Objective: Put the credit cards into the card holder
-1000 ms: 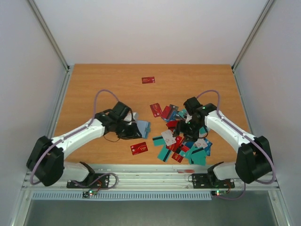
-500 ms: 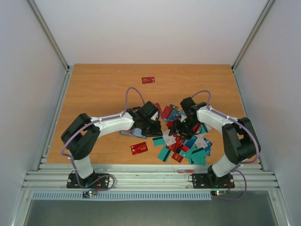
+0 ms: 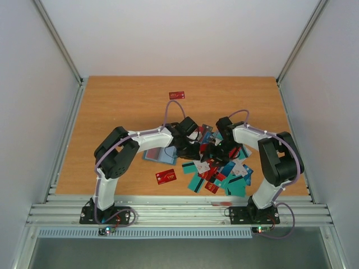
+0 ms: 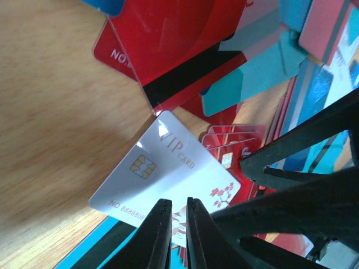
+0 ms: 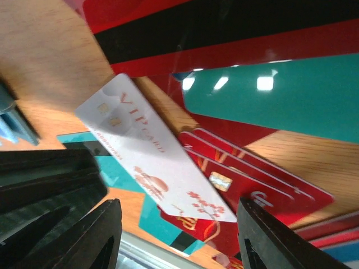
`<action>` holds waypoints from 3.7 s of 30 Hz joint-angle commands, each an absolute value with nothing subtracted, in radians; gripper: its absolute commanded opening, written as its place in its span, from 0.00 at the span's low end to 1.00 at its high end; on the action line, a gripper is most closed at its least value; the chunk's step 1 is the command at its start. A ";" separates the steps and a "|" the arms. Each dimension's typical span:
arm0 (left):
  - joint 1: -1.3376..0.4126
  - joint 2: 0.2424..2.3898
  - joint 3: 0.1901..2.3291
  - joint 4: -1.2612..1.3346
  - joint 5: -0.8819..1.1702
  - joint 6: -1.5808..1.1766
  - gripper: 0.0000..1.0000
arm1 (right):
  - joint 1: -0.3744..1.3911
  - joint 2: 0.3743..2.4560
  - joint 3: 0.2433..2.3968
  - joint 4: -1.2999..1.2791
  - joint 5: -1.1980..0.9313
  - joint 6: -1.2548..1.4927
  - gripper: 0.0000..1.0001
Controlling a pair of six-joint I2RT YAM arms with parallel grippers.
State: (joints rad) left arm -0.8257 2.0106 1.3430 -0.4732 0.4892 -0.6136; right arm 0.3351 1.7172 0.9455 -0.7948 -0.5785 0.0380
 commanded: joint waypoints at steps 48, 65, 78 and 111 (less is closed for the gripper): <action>-0.865 1.819 1.081 -0.351 0.659 -0.357 0.05 | 0.279 1.848 1.030 -0.658 -0.727 -0.083 0.53; -0.887 1.983 1.061 -0.365 0.610 -0.303 0.01 | 0.279 1.858 0.949 -0.647 -0.697 -0.123 0.52; -0.888 1.807 1.070 -0.458 0.599 -0.269 0.05 | 0.279 1.737 0.943 -0.620 -0.675 -0.073 0.52; -0.888 1.920 1.152 -0.445 0.532 -0.262 0.05 | 0.279 1.769 0.979 -0.635 -0.675 -0.082 0.53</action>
State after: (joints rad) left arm -0.8833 1.8812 1.1168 -0.4591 0.5285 -0.2886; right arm 0.2806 1.7596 0.9588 -0.6384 -0.6819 -0.0723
